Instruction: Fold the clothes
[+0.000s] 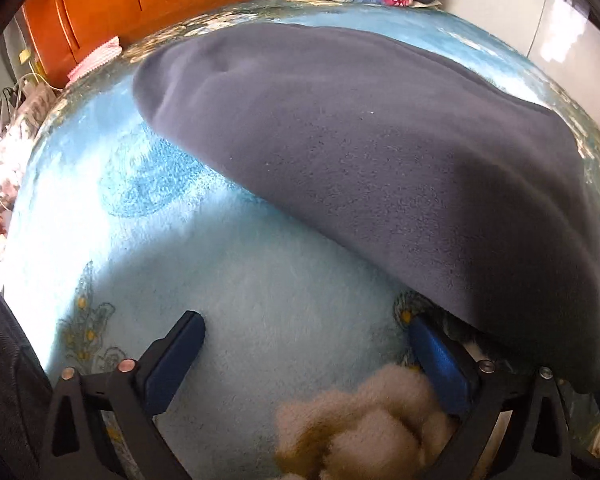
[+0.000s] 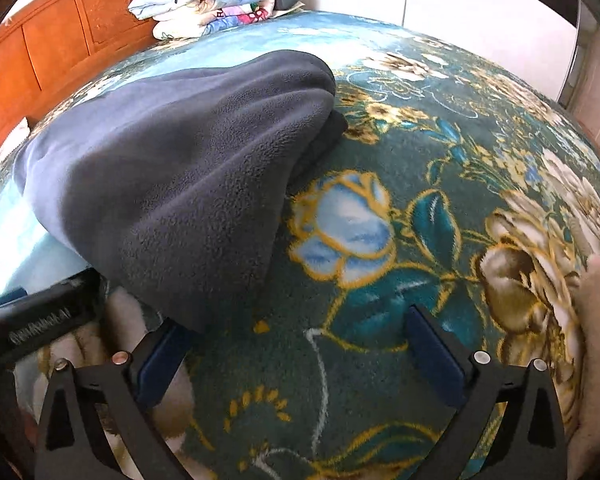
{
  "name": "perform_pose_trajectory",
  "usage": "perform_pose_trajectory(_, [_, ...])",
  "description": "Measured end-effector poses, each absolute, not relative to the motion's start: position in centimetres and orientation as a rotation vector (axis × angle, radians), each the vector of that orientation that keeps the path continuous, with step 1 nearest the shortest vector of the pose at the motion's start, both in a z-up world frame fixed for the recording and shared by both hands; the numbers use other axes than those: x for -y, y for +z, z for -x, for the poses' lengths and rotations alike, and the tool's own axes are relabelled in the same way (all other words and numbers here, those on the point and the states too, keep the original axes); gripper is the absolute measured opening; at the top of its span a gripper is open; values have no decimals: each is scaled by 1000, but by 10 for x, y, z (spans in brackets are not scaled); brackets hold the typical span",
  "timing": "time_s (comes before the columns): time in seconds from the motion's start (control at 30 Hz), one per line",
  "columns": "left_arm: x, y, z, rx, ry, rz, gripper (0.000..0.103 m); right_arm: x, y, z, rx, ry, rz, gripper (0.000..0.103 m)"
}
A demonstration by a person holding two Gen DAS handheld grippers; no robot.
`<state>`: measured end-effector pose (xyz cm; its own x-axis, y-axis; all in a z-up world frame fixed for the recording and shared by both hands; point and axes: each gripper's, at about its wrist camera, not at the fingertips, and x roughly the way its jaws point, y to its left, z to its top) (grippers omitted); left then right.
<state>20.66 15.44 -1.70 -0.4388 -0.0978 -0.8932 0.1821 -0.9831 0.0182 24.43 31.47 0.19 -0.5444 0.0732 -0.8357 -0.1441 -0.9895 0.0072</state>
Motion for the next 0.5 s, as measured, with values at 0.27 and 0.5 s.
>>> perform_pose_trajectory(0.27, [-160, -14, -212, -79, -2563, -1506, 103, -314, -1, -244, -101, 2659, 1406, 103])
perform_pose_trajectory(0.5, [-166, -14, -214, -14, -2596, -1487, 103, -313, -2, -245, -92, 2654, 1399, 103])
